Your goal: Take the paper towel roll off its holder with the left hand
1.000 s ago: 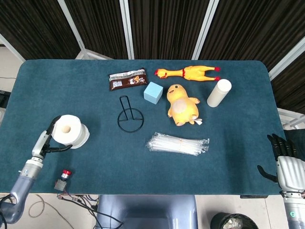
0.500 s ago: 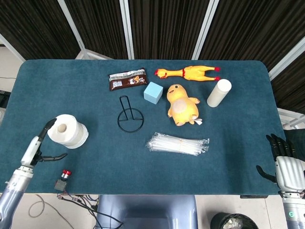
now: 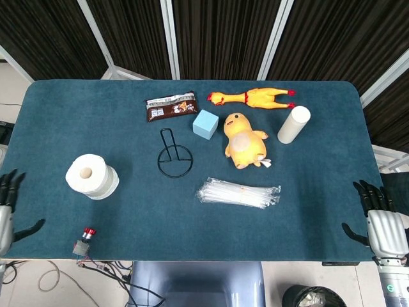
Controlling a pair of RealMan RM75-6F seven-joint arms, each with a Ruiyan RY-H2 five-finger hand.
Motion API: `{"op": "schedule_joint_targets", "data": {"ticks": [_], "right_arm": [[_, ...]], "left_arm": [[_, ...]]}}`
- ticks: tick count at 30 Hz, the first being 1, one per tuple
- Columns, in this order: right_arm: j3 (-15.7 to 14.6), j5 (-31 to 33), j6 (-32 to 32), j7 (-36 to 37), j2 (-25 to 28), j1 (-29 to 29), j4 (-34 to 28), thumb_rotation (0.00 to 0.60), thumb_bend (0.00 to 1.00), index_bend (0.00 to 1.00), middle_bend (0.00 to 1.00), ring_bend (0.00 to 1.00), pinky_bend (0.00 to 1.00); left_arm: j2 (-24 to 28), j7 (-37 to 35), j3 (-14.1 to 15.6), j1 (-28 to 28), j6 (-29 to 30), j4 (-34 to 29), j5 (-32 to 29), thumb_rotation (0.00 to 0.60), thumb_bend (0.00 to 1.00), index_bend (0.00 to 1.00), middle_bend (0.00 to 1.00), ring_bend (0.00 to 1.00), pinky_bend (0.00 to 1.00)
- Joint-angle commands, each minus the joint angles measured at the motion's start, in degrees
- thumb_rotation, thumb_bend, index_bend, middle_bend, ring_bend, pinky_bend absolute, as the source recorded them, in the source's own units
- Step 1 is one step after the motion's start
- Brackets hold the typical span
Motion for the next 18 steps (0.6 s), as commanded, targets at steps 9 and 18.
{"op": "schedule_joint_targets", "data": {"ticks": [9, 18], "right_arm": [[-1.06, -3.21, 1.68, 2.73, 1.84, -0.64, 0.5, 0.6, 0.3, 0.06, 0.08, 0.09, 0.0], [-1.11, -2.8, 1.9, 3.37, 2.62, -1.01, 0.48, 0.6, 0.3, 0.06, 0.08, 0.09, 0.0]], "left_arm": [[3.32, -4.47, 1.17, 5.35, 1.56, 0.14, -4.62, 0.6, 0.0, 0.09, 0.0, 0.0, 0.0], [3.35, -9.89, -1.62, 0.74, -9.46, 5.33, -11.47, 0.6, 0.0, 0.09, 0.0, 0.0, 0.0]]}}
